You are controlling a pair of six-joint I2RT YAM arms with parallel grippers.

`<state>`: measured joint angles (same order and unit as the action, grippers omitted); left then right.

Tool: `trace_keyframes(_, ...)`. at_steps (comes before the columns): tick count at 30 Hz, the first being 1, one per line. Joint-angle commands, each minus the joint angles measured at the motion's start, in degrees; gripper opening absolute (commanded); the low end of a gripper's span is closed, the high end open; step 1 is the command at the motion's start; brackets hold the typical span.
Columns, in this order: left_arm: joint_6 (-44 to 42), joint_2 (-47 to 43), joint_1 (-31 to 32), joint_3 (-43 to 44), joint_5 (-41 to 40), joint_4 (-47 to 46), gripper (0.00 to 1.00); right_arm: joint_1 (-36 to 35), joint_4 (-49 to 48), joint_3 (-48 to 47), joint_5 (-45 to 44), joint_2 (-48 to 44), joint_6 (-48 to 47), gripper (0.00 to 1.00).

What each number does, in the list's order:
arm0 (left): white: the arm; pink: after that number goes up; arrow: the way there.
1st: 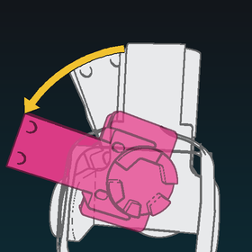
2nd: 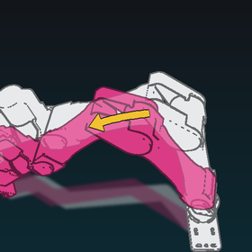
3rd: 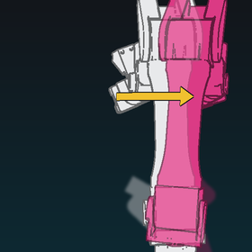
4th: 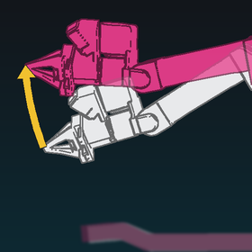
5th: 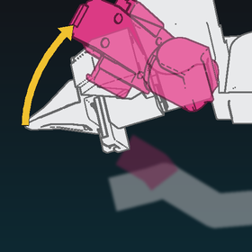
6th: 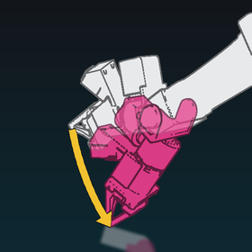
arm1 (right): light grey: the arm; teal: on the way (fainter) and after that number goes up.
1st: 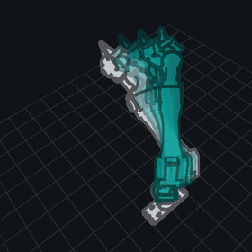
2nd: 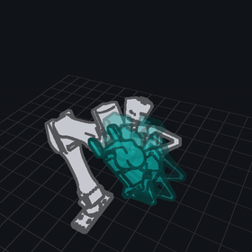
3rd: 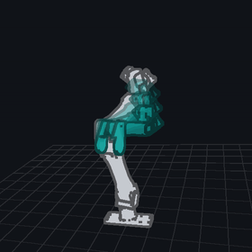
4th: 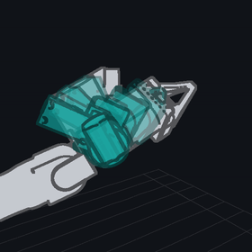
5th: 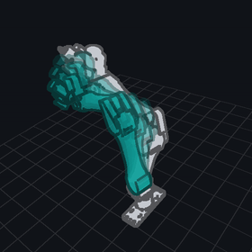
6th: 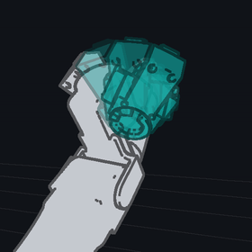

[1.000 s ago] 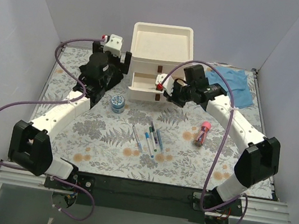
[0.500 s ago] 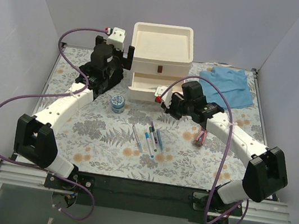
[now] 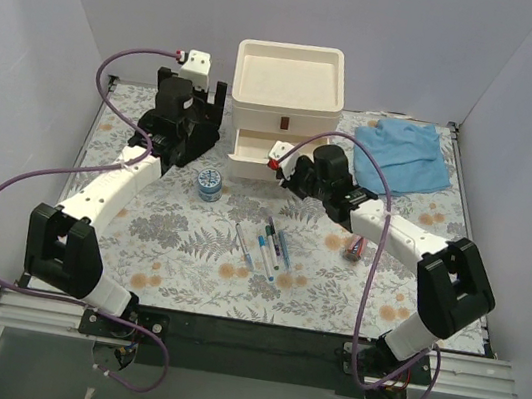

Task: Sort the stationery into containers
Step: Close the drawer in the storage box.

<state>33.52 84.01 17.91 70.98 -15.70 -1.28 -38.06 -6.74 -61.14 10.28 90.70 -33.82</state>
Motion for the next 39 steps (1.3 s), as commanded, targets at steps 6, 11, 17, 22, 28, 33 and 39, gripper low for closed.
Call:
trace_keyframes(6, -0.47, 0.19, -2.44, 1.44, -1.08, 0.05, 0.96, -0.35, -8.00, -5.83, -5.79, 5.89, -0.02, 0.01)
trace_keyframes(11, 0.23, 0.54, -2.53, 0.48, -0.65, 0.49, 0.95, -0.26, -13.64, -7.31, -9.75, 8.87, 0.60, 0.01)
trace_keyframes(17, 0.41, 0.46, -2.53, -0.23, -0.82, 0.31, 0.96, -0.17, -19.26, -11.27, -14.49, 14.06, 1.13, 0.01)
trace_keyframes(22, 0.85, -0.25, -2.44, -1.11, -0.99, 0.49, 0.95, 0.53, -22.61, -17.67, -17.05, 18.90, 1.83, 0.01)
trace_keyframes(28, 0.67, -1.12, -2.44, -2.42, -1.26, 0.49, 0.95, 1.06, -23.67, -20.77, -19.78, 21.98, 3.32, 0.01)
trace_keyframes(33, 0.94, -1.92, -2.62, -2.86, -1.17, 0.49, 0.96, 1.24, -19.20, -16.56, -17.50, 15.14, 11.64, 0.14)
trace_keyframes(39, 2.16, -3.76, -2.62, -5.85, -0.20, 0.84, 0.96, 4.57, -9.53, -11.71, -7.83, 4.67, 32.80, 0.65)
